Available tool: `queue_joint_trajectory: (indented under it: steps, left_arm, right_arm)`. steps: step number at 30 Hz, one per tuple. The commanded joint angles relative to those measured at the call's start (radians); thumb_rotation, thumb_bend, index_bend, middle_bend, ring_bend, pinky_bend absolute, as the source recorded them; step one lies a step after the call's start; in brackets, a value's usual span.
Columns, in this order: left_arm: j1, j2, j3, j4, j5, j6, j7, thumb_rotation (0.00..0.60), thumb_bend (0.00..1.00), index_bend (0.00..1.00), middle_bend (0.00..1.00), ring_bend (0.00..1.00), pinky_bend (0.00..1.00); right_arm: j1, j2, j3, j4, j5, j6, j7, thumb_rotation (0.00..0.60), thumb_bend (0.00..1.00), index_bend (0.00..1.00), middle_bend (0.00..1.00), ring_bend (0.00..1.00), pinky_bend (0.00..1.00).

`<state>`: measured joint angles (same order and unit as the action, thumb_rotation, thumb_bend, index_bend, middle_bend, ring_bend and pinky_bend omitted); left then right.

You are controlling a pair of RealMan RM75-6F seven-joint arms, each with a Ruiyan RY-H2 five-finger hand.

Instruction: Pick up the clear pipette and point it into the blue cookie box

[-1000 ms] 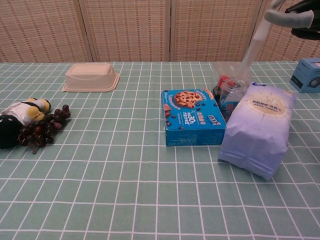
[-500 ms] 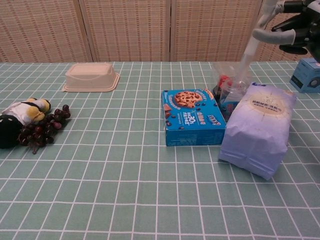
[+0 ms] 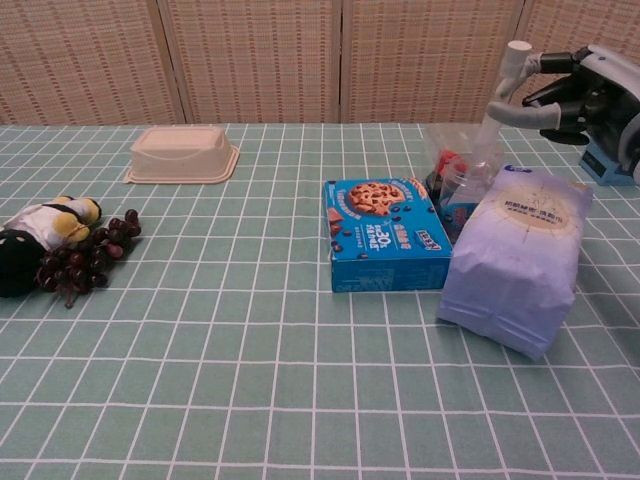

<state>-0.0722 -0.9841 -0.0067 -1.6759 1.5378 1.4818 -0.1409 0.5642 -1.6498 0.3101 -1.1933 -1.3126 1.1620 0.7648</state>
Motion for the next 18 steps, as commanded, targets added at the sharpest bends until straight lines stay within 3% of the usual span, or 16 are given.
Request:
queue_joint_trajectory:
  steps: [1,12,18]
  left_arm:
    - [0.001,0.000,0.000,-0.001,0.001,0.002,-0.001,0.600,0.15,0.48,0.43,0.35,0.49]
    - [0.002,0.002,0.000,0.000,0.003,0.004,-0.005,0.600,0.15,0.48,0.43,0.35,0.49]
    - [0.003,0.001,0.000,0.000,0.004,0.005,-0.004,0.600,0.15,0.48,0.43,0.35,0.49]
  right_arm:
    - [0.006,-0.011,-0.002,0.015,0.001,-0.011,0.003,0.600,0.50,0.67,1.00,1.00,1.00]
    - [0.014,-0.010,-0.008,0.019,-0.003,-0.044,0.004,0.600,0.47,0.67,1.00,1.00,1.00]
    - [0.014,0.002,-0.014,0.009,-0.007,-0.059,0.001,0.600,0.37,0.55,1.00,1.00,1.00]
